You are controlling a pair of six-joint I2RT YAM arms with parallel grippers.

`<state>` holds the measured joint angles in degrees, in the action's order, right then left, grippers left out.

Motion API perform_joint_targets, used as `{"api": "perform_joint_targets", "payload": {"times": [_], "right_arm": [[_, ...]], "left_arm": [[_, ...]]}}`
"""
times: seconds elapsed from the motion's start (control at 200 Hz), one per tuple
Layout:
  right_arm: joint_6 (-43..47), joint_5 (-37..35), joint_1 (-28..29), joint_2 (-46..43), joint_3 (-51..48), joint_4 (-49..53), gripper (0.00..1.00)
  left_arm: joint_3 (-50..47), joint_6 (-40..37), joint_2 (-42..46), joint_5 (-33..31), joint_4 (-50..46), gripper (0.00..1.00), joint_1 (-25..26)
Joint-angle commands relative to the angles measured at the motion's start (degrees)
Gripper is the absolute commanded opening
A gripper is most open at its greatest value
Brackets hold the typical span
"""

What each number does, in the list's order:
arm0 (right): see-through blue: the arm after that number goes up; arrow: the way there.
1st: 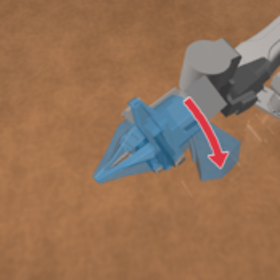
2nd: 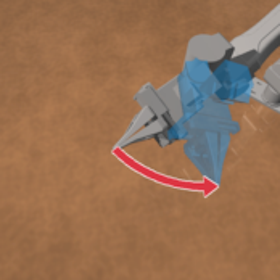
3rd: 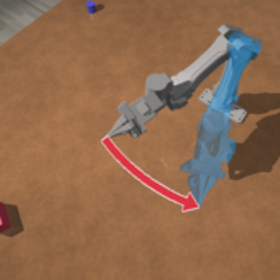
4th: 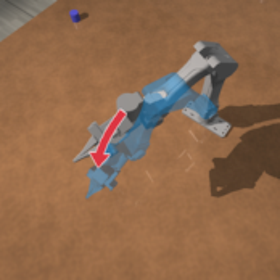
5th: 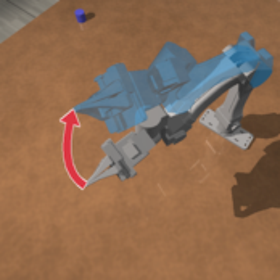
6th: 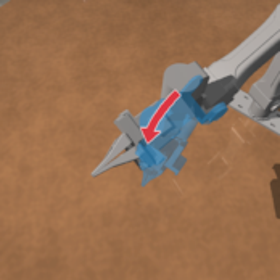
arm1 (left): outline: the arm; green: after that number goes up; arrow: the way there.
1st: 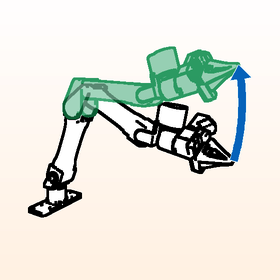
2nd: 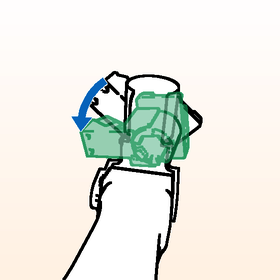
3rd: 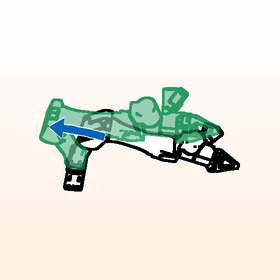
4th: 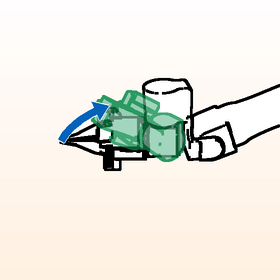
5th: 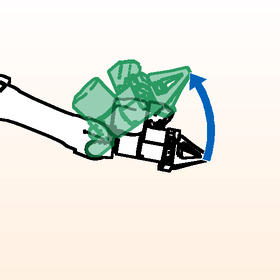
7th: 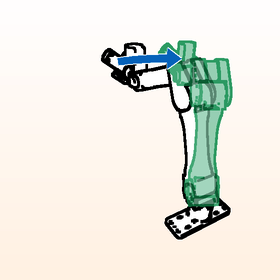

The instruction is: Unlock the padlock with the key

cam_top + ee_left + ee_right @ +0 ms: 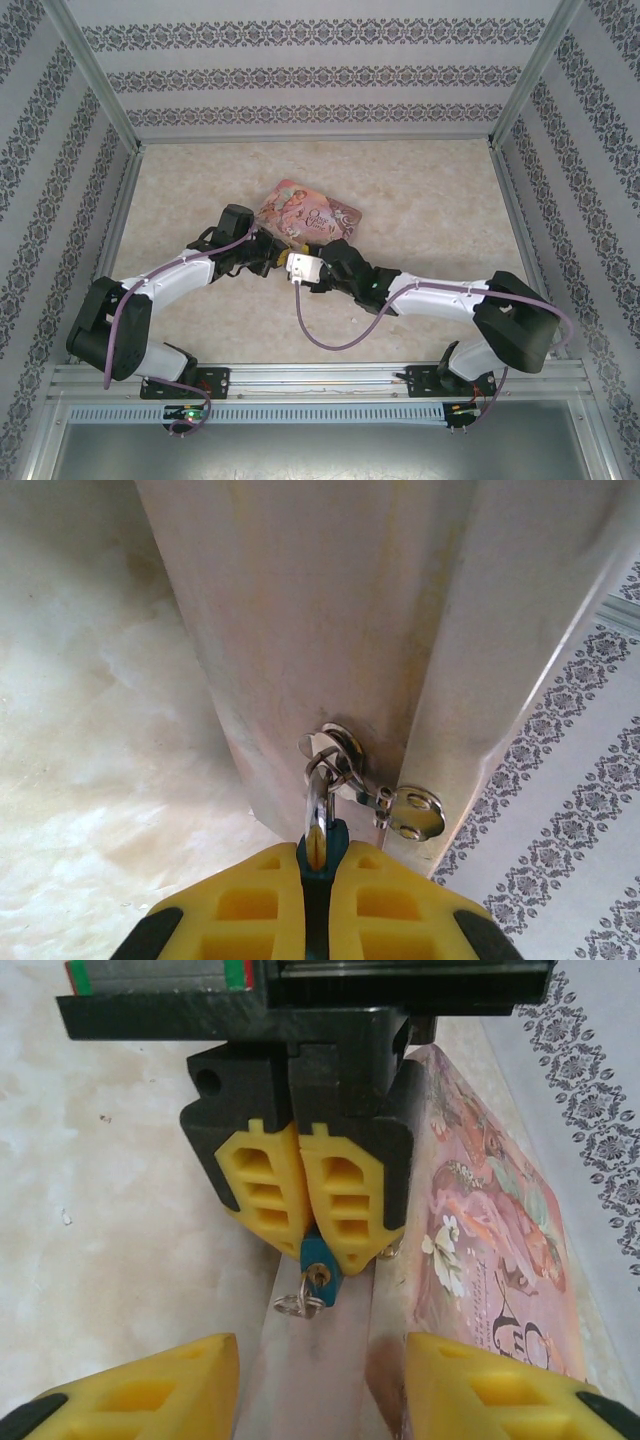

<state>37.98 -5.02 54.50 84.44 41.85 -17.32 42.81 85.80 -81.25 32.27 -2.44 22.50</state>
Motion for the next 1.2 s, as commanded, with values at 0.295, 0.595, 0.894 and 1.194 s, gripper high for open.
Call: {"api": "perform_joint_targets", "payload": {"times": [0.295, 0.595, 0.894, 1.194], "right_arm": [[0.45, -0.17, -0.37, 3.66, 2.98, -0.43, 0.35], [0.34, -0.64, -0.29, 5.1, 4.01, -0.96, 0.28], [0.0, -0.79, -0.27, 6.77, 4.89, -1.9, 0.23], [-0.45, -0.7, -0.28, 8.62, 5.96, -2.94, 0.17]], "left_arm": [[-0.44, 1.81, 1.98, -0.63, 1.92, 0.0, 0.88], [-0.46, 1.92, 1.88, -0.66, 2.52, 0.0, 1.03], [-0.45, 2.01, 1.61, -0.54, 2.82, 0.0, 1.11], [-0.45, 2.27, 1.36, -0.37, 3.37, 0.0, 1.14]]}}
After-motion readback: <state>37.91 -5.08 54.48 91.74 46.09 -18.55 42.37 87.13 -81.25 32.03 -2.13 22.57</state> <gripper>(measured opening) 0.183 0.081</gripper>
